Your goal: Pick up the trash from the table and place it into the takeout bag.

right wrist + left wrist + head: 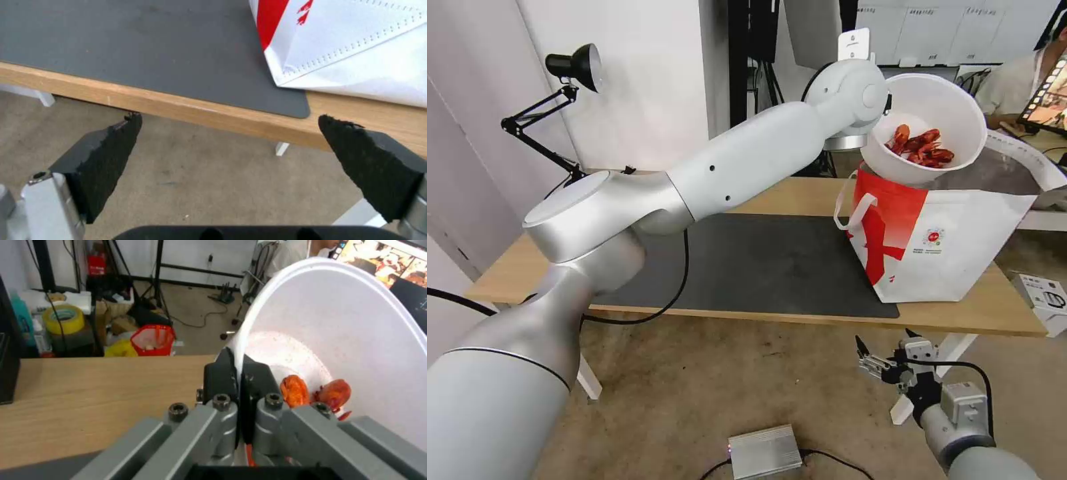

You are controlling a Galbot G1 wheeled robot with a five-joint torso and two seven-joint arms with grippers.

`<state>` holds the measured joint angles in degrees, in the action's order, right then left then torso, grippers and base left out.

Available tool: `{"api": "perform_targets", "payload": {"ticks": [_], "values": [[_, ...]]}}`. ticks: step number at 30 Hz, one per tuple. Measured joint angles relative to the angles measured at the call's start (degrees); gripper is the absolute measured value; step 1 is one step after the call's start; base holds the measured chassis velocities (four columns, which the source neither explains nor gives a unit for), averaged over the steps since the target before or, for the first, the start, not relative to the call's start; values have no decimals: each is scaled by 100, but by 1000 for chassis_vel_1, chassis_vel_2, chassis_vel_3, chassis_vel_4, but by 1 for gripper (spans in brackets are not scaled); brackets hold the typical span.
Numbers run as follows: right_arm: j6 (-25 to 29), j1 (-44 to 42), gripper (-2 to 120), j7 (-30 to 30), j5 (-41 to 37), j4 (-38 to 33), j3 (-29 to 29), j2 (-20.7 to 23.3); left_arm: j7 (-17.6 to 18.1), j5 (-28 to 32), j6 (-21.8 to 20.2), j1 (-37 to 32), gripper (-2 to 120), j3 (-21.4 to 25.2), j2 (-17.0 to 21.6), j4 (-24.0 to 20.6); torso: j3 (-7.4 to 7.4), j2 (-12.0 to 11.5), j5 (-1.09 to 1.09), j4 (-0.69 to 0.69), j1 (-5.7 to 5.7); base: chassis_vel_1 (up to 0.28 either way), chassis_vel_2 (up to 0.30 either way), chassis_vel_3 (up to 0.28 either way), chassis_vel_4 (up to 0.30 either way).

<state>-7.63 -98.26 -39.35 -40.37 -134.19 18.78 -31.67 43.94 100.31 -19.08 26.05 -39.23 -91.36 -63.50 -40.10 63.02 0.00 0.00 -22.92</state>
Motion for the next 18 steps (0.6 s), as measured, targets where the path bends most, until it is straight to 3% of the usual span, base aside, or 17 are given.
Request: {"api": "perform_targets", "payload": {"ticks": [18], "values": [[0,0,100,0,0,0,0,0,-90,-534,57,-181,0,-258,2,-157,0,0,0,0,0,0,0,0,0]]}}
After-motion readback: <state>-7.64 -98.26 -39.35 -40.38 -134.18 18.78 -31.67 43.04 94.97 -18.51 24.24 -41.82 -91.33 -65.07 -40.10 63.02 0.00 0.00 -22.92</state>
